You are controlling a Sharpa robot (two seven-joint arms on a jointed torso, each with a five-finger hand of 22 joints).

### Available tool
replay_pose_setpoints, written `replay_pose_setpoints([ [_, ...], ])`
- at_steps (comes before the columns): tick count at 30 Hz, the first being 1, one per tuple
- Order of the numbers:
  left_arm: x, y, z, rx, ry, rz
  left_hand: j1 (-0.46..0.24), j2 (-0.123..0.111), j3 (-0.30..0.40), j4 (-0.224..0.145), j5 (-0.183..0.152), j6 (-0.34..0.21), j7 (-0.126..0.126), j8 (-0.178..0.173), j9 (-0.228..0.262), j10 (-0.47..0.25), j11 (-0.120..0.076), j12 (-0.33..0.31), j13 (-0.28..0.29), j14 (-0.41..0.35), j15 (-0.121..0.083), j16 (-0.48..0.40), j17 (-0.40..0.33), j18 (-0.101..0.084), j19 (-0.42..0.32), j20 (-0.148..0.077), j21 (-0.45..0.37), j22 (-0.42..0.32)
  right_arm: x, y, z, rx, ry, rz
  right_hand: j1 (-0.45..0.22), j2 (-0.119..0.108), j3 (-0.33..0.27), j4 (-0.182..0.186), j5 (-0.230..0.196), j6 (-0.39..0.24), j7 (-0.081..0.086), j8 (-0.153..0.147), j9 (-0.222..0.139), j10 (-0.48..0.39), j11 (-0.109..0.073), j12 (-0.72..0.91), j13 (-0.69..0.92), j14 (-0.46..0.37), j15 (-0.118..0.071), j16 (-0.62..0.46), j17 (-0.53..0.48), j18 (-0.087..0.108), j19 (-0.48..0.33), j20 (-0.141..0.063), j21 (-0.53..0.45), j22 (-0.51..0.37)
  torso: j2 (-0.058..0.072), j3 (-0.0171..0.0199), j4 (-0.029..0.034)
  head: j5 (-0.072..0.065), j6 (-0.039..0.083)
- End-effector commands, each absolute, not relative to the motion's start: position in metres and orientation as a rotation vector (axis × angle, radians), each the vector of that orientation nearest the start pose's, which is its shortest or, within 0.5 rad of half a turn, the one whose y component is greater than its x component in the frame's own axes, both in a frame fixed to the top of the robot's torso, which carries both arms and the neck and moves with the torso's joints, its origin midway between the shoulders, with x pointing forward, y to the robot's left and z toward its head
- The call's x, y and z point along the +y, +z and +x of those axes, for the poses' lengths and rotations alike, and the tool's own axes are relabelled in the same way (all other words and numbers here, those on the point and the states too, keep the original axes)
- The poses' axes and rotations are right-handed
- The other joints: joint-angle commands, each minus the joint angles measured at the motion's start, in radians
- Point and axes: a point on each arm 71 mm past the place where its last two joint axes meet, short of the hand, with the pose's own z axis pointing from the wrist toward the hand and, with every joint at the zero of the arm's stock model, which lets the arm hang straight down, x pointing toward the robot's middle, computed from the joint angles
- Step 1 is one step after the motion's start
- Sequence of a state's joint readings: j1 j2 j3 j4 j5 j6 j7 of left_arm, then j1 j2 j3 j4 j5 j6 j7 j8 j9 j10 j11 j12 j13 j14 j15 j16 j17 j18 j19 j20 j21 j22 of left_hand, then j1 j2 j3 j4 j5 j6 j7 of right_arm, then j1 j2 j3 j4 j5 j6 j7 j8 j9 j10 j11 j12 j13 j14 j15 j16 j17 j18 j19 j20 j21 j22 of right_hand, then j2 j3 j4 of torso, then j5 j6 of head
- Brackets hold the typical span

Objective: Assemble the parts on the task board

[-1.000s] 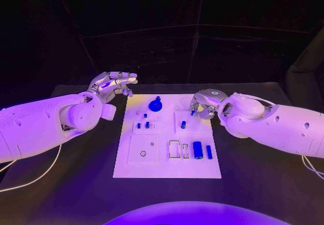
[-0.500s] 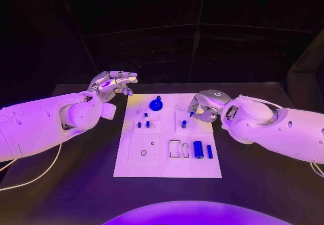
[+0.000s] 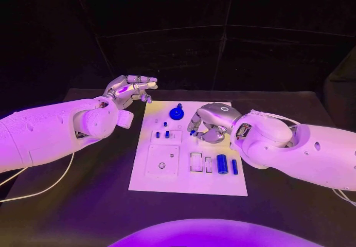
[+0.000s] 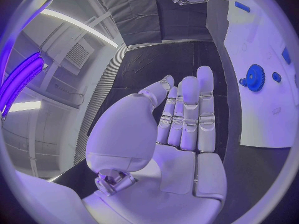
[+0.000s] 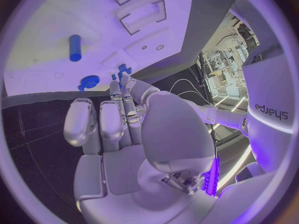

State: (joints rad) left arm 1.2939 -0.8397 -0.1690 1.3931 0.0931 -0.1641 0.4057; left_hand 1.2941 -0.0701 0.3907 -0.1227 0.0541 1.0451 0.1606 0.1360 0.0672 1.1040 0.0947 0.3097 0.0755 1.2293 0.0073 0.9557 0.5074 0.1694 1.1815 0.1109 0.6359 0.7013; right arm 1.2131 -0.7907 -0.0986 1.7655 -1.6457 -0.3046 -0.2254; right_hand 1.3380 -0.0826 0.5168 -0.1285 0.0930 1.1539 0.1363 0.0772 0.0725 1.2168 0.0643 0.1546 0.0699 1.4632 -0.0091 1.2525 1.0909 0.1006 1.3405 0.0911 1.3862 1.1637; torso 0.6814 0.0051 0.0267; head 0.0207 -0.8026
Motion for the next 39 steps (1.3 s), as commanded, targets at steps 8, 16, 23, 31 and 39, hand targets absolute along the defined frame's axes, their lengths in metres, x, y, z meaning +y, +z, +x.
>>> replay_pose_setpoints([
  [8,0.24,-0.183,0.511,1.445,-1.574,-1.143,0.002,0.009,-0.005,0.002,-0.002,-0.003,0.007,-0.002,0.0,-0.006,-0.002,0.005,-0.001,-0.007,0.002,-0.005,-0.001,0.013,-0.008,-0.001,-0.006,-0.001,-0.077,-0.195,0.411,1.657,0.827,-0.47,-0.011,0.001,0.003,0.008,0.005,0.005,0.0,0.002,0.001,0.008,0.001,-0.001,-0.002,0.035,-0.007,0.004,-0.004,-0.017,0.008,0.001,0.004,0.001,0.0,0.0005,-0.0036,0.034,-0.016],
  [16,0.238,-0.183,0.511,1.448,-1.58,-1.141,0.002,0.009,-0.006,0.001,-0.002,-0.004,0.007,-0.002,0.0,-0.007,-0.001,0.006,-0.001,-0.007,0.003,-0.006,-0.002,0.013,-0.009,-0.001,-0.007,-0.002,-0.061,-0.217,0.409,1.7,0.855,-0.485,-0.012,0.001,0.004,0.008,0.011,0.003,0.001,0.0,0.0,0.005,0.002,-0.003,-0.003,0.034,-0.007,0.004,-0.005,-0.017,0.007,0.001,0.004,0.001,0.001,0.0007,-0.0006,0.06,-0.023],
  [23,0.236,-0.183,0.512,1.45,-1.585,-1.138,0.002,0.009,-0.006,0.001,-0.002,-0.004,0.007,-0.002,0.0,-0.007,-0.001,0.006,-0.001,-0.007,0.003,-0.006,-0.002,0.013,-0.009,-0.001,-0.007,-0.002,-0.05,-0.227,0.408,1.721,0.868,-0.496,-0.012,-0.001,0.005,0.007,0.013,0.001,0.002,-0.002,-0.001,0.004,0.002,-0.004,-0.003,0.034,-0.006,0.003,-0.007,-0.017,0.007,0.001,0.004,0.0,0.001,0.0009,-0.0016,0.071,-0.03],
  [31,0.234,-0.183,0.512,1.453,-1.591,-1.136,-0.002,0.008,-0.011,0.003,-0.003,-0.005,0.008,-0.002,0.0,-0.009,0.0,0.007,-0.002,-0.009,0.004,-0.006,-0.004,0.012,-0.009,0.0,-0.01,-0.004,-0.043,-0.234,0.408,1.74,0.87,-0.509,-0.012,-0.001,0.005,0.007,0.014,0.001,0.002,-0.002,-0.001,0.003,0.003,-0.005,-0.003,0.034,-0.006,0.004,-0.007,-0.017,0.006,0.001,0.004,-0.001,0.002,0.0014,-0.0022,0.074,-0.036],
  [39,0.234,-0.183,0.512,1.454,-1.592,-1.136,-0.002,0.008,-0.012,0.003,-0.003,-0.006,0.008,-0.002,0.0,-0.009,0.0,0.007,-0.002,-0.009,0.004,-0.006,-0.004,0.012,-0.009,0.0,-0.01,-0.005,-0.043,-0.238,0.408,1.747,0.857,-0.514,-0.012,-0.001,0.005,0.007,0.014,0.001,0.002,-0.002,-0.001,0.003,0.003,-0.005,-0.003,0.034,-0.006,0.004,-0.007,-0.017,0.006,0.001,0.004,-0.001,0.001,0.0011,-0.003,0.078,-0.041],
])
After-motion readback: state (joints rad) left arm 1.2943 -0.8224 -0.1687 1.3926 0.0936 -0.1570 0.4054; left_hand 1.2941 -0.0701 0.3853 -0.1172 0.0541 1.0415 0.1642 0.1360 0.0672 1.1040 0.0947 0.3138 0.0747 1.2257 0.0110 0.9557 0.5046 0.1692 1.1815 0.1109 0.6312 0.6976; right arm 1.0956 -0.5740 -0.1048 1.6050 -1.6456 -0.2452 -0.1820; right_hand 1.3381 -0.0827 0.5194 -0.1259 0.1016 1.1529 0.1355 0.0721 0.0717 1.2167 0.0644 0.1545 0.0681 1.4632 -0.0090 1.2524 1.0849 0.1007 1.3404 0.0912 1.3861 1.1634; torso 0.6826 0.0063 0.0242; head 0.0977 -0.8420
